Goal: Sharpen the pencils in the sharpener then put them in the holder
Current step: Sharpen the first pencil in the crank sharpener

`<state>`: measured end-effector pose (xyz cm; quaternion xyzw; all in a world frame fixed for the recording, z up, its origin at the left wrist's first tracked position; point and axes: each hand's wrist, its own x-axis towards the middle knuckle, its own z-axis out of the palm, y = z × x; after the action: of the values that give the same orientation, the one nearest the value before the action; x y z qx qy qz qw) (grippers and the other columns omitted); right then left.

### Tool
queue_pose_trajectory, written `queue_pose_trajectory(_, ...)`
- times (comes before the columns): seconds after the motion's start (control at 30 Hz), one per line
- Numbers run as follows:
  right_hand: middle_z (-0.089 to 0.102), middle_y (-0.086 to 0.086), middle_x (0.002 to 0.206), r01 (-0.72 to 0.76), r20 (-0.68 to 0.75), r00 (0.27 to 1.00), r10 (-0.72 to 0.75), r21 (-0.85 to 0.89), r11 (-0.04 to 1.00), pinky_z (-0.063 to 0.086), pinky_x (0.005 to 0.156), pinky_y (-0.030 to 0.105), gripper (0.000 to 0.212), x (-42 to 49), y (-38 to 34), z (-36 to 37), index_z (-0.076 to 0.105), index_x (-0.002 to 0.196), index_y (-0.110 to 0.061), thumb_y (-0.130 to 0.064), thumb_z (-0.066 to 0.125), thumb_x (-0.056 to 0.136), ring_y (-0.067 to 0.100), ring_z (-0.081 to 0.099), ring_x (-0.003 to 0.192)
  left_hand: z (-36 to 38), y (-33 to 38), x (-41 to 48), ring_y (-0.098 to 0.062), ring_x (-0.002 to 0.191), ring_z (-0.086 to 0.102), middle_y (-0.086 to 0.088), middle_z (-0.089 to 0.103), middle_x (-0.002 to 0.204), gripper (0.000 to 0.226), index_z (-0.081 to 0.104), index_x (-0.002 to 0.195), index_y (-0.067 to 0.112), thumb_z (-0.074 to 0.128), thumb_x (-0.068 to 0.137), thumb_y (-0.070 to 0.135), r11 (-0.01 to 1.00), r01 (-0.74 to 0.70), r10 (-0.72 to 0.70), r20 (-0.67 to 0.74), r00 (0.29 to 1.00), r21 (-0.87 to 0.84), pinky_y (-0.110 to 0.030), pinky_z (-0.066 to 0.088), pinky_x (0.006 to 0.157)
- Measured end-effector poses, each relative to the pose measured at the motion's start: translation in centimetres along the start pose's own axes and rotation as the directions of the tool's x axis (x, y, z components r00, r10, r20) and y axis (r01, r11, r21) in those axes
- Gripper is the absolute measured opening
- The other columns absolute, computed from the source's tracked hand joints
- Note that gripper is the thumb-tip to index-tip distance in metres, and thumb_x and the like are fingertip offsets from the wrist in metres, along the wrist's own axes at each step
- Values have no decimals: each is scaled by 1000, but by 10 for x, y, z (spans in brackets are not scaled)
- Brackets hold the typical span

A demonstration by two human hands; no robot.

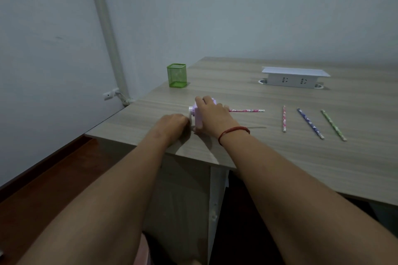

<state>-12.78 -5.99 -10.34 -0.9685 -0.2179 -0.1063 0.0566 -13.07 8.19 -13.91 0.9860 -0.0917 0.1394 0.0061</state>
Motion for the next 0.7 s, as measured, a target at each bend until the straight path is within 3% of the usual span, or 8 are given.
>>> queue_pose_trajectory(0.17,38,10,144,14,-4,1000,-14,-22,1000,41,102,53,80,3,3,2,30,144,-15,-37,73,81,37,52,121,-10,-9,24,-25,99,63,-9,66,110,17,62,107,13,56,92,19,989,-44,45,-6,999,138,-36,50,89)
queue_pose_trajectory(0.37,43,8,137,-33,7,999,34,-77,997,48,93,52,70,8,0,2,36,137,-16,-36,73,81,35,58,112,-4,-8,31,-24,120,52,-11,59,126,28,53,122,9,47,94,8,964,-75,95,-65,993,255,-34,29,113)
queue_pose_trajectory(0.5,42,8,140,-17,13,1000,18,-91,996,50,92,52,72,6,-1,-1,33,140,-15,-35,72,82,34,58,114,-14,-11,34,-26,117,51,-13,57,122,27,52,117,6,40,94,1,981,-66,94,-151,984,183,-32,29,110)
queue_pose_trajectory(0.7,39,10,143,-34,56,998,41,-119,992,47,97,54,73,3,-4,-8,30,143,-13,-36,69,86,36,54,120,-38,-6,31,-29,113,53,-17,58,121,27,54,119,2,38,97,2,992,-68,91,-233,968,104,-34,42,98)
